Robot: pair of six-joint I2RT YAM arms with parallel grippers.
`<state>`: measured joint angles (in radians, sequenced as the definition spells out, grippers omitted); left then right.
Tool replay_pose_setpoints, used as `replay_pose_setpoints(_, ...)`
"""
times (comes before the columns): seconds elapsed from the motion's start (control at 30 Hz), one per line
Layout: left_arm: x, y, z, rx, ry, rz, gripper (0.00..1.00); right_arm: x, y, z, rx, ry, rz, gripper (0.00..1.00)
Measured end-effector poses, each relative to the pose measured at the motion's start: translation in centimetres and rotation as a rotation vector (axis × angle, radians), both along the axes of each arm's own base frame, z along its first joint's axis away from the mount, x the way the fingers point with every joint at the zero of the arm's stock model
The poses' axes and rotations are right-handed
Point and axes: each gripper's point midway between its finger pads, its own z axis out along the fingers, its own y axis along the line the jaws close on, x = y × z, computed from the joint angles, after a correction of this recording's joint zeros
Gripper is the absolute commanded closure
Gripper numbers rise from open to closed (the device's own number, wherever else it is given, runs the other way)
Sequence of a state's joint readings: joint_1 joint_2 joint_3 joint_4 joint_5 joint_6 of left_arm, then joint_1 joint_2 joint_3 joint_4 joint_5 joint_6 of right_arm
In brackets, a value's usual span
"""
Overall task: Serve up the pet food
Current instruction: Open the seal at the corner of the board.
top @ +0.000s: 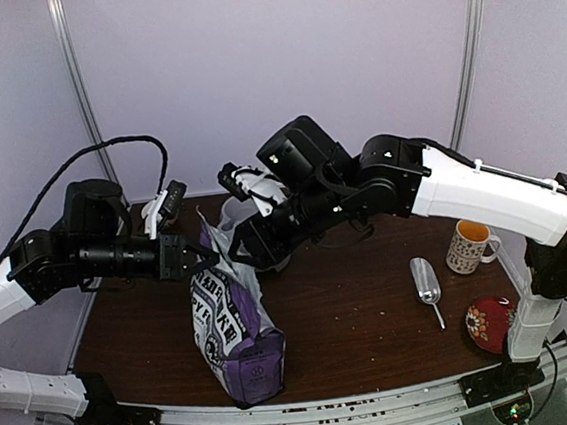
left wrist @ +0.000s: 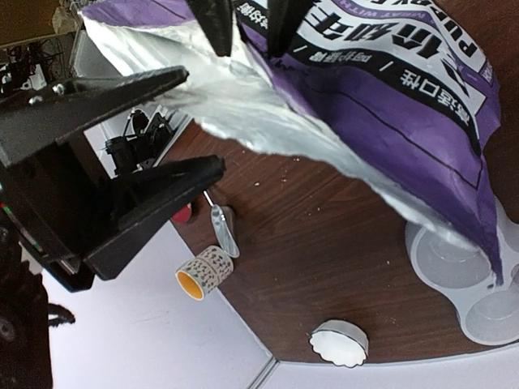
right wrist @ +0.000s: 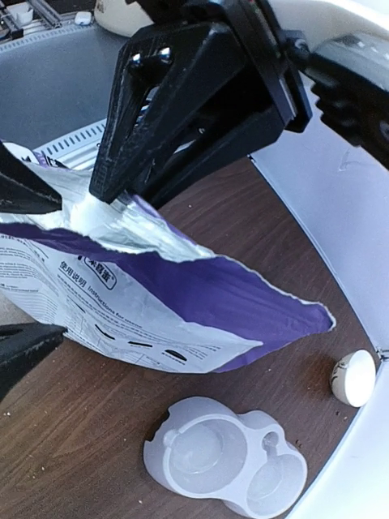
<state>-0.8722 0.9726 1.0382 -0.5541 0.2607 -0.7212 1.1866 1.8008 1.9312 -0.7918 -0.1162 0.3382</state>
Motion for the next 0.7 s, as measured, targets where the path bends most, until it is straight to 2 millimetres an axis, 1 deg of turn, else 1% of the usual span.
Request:
replay_pose_setpoints(0.07,0.1,-0.1,0.3,-0.002,-0.007,0.002,0.71,-0.1,0.1,0.1,0.006,0.004,0.004,0.49)
replay_pose_setpoints(0.17,0.2,0.0,0.5,-0.001,-0.015,0.004,0.67,-0.2,0.2,0.1,0.008,0.008,0.010,0.50)
replay_pose_setpoints(0.37,0.5,0.1,0.4,0.005,-0.017,0.021,0.66,-0.5,0.4,-0.3,0.014,0.022,0.022,0.53)
replay_pose_setpoints(0.47,0.7,0.2,0.3,0.016,-0.017,0.034,0.65,-1.1,0.9,-0.6,0.022,0.034,0.045,0.57)
replay_pose_setpoints(0.6,1.0,0.3,0.1,0.032,-0.015,0.048,0.55,-1.7,1.4,-1.1,0.034,0.047,0.071,0.62)
replay_pose_setpoints(0.7,1.3,0.3,0.0,0.037,-0.017,0.058,0.49,-2.1,1.5,-1.3,0.044,0.053,0.081,0.64)
